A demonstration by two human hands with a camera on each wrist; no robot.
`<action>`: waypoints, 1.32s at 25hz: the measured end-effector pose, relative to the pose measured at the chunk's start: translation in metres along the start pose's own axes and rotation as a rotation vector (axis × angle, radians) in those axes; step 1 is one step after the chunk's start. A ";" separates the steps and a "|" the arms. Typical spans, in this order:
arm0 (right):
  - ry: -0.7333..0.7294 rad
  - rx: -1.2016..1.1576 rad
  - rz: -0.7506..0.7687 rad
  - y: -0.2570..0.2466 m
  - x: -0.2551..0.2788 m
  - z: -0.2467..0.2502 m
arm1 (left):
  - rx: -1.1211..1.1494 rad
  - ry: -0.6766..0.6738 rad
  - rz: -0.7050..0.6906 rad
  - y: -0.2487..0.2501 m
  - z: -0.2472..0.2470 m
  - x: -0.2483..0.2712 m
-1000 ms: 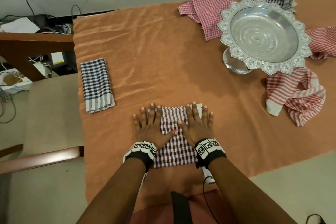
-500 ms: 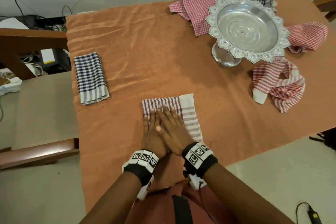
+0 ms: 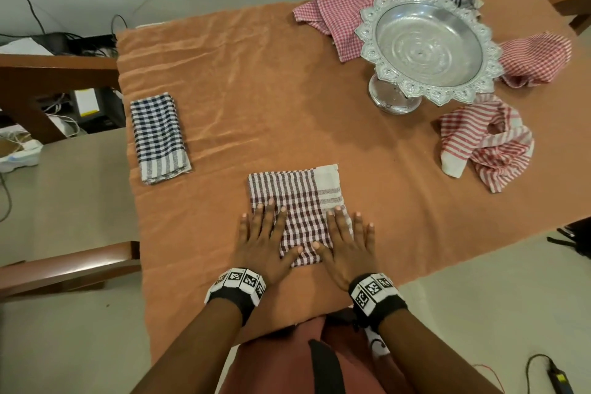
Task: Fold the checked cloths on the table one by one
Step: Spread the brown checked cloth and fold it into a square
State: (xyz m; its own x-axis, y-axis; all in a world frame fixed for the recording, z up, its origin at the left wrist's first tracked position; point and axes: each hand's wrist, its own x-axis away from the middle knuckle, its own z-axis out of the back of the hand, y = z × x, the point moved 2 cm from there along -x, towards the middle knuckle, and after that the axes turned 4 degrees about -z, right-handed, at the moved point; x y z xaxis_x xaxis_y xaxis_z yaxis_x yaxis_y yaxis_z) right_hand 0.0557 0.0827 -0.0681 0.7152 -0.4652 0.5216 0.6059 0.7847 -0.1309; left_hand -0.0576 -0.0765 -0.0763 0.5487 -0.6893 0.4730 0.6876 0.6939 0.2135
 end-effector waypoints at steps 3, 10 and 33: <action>0.023 -0.009 0.018 -0.006 -0.001 0.015 | 0.002 -0.009 -0.016 -0.003 0.008 -0.001; 0.282 -0.047 0.241 -0.024 -0.061 0.082 | 0.028 0.195 -0.026 -0.026 0.072 -0.041; -0.169 0.032 0.340 -0.056 -0.135 0.137 | 0.006 0.011 -0.158 -0.024 0.111 -0.094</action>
State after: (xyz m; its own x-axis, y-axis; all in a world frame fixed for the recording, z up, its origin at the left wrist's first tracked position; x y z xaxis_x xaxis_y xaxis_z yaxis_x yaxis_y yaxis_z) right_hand -0.1228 0.1573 -0.0159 0.8042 -0.1042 0.5852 0.3311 0.8962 -0.2954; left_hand -0.1782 -0.0049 -0.0307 0.4389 -0.7924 0.4236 0.7632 0.5776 0.2896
